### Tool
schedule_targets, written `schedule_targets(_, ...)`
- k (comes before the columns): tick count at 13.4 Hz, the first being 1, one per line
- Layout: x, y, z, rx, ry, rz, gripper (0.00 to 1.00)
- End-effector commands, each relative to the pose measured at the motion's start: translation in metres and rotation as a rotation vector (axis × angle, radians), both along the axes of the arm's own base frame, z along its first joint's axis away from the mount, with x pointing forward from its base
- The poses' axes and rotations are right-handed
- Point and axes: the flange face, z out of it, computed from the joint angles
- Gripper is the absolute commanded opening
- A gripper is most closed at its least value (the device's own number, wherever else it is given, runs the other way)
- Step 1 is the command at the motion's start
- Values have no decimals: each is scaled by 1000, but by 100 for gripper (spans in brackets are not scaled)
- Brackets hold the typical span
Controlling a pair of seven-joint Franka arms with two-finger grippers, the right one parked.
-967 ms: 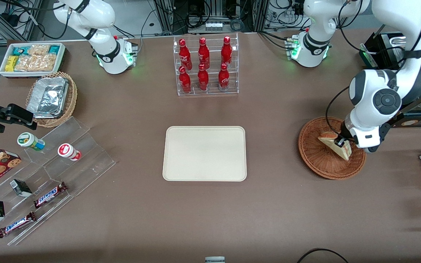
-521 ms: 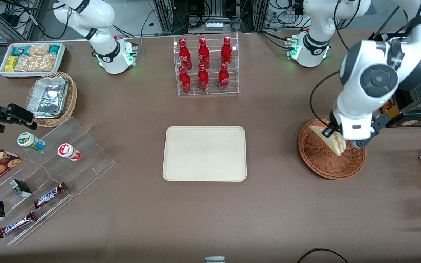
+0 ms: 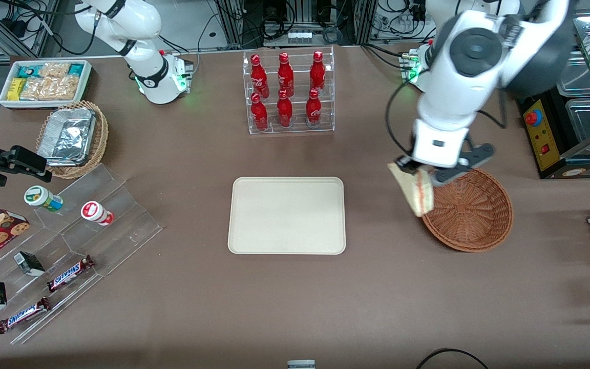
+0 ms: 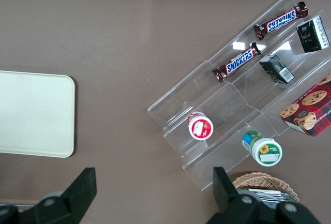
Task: Place sandwich from basket to tray
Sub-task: 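Lift the sandwich and carry it with the left gripper over the tray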
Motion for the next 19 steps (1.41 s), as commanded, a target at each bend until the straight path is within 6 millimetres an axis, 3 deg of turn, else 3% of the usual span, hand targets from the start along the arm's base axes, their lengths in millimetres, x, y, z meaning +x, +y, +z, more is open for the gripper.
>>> schedule_targets(1, -1, -48, -32, -7, 16, -117, 0)
schedule_targets(10, -28, -160, -149, -26, 2, -289, 0)
schedule_targets(14, -23, -168, -196, 6, -14, -319, 0)
schedule_targets(17, -17, -177, -241, -13, -31, -337, 0)
schedule_targets(19, -17, -178, -254, 19, -61, -366, 0)
